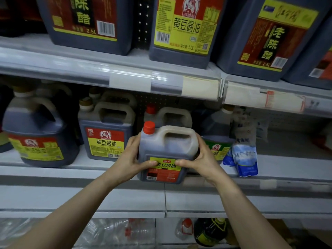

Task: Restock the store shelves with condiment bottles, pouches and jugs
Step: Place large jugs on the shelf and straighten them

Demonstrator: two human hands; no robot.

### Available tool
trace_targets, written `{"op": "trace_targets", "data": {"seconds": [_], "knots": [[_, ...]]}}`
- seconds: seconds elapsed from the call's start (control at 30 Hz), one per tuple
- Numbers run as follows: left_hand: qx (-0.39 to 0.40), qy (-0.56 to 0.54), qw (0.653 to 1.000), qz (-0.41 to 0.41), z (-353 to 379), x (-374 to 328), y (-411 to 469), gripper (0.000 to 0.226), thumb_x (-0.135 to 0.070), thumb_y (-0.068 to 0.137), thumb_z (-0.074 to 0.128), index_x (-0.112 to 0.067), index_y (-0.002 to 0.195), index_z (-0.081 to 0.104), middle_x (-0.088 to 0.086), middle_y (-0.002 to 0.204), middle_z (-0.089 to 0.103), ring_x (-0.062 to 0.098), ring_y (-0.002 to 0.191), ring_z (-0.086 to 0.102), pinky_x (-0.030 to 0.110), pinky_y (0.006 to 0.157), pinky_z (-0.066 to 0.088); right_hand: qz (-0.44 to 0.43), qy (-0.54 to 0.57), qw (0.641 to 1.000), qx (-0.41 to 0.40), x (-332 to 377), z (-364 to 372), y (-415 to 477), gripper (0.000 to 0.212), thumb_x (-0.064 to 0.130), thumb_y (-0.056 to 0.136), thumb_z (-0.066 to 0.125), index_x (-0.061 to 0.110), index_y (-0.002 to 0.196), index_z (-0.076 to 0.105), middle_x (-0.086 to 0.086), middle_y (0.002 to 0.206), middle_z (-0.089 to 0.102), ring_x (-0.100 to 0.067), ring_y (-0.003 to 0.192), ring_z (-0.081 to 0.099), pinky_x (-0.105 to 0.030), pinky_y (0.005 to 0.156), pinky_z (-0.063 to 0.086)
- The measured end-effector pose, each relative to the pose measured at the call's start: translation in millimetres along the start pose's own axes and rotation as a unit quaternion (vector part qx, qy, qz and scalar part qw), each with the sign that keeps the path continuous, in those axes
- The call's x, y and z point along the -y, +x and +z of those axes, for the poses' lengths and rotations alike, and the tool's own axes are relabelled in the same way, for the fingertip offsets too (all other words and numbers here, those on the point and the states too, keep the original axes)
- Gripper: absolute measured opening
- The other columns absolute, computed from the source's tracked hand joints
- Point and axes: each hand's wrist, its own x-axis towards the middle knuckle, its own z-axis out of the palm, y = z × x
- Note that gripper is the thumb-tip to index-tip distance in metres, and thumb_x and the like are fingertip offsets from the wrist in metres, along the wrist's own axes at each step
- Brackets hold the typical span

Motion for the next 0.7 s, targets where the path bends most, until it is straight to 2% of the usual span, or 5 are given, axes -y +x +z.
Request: {"op": "trace_targets", "data": {"seconds": [0.2, 0.3, 0.4, 0.5, 0.7], "knots": [[-0.05, 0.032, 0.998, 0.005, 10, 8, 14, 0.096, -0.033, 0.078, 0.08, -0.026, 0.155, 0.022, -0.01, 0.139, 0.039, -0.006, 0.128, 0.036, 0.002, 0.1, 0.03, 0.005, -0.029, 1.0, -0.001, 3, -6, 14, 0.108, 0.033, 0.058, 0.096, 0.033, 0.148, 0.037, 0.012, 0.14, 0.046, -0.012, 0.133, 0.047, -0.049, 0.108, 0.048], [-0.077, 0.051, 0.996, 0.014, 15, 10, 16, 0.097, -0.03, 0.078, 0.081, -0.024, 0.156, 0.023, -0.011, 0.14, 0.04, -0.008, 0.127, 0.034, -0.004, 0.096, 0.027, -0.006, -0.068, 0.997, -0.023, 0, -4, 17, 0.105, 0.03, 0.063, 0.095, 0.034, 0.149, 0.034, 0.018, 0.135, 0.045, -0.009, 0.131, 0.045, -0.041, 0.109, 0.046], [-0.101, 0.055, 0.993, 0.027, 20, 9, 15, 0.099, -0.03, 0.077, 0.082, -0.025, 0.156, 0.023, -0.013, 0.144, 0.041, -0.001, 0.135, 0.035, 0.007, 0.105, 0.03, -0.001, -0.073, 0.996, -0.056, -6, 4, 8, 0.107, 0.033, 0.068, 0.092, 0.035, 0.153, 0.028, 0.008, 0.152, 0.041, -0.013, 0.14, 0.04, -0.042, 0.112, 0.042], [-0.108, 0.088, 0.99, 0.032, 27, 9, 5, 0.103, -0.023, 0.074, 0.086, -0.022, 0.155, 0.023, -0.009, 0.151, 0.04, 0.008, 0.14, 0.036, 0.027, 0.111, 0.037, 0.013, -0.114, 0.99, -0.084, -21, 23, -11, 0.102, 0.034, 0.071, 0.09, 0.024, 0.153, 0.031, 0.002, 0.15, 0.044, -0.018, 0.139, 0.043, -0.046, 0.112, 0.043], [-0.098, 0.136, 0.984, -0.055, 38, 14, -16, 0.093, -0.011, 0.082, 0.078, -0.032, 0.153, 0.023, 0.001, 0.135, 0.061, 0.026, 0.119, 0.061, 0.045, 0.094, 0.053, 0.049, -0.121, 0.987, -0.089, -34, 37, -19, 0.094, 0.034, 0.075, 0.087, 0.018, 0.151, 0.034, -0.003, 0.142, 0.059, -0.023, 0.13, 0.057, -0.049, 0.106, 0.049]]}}
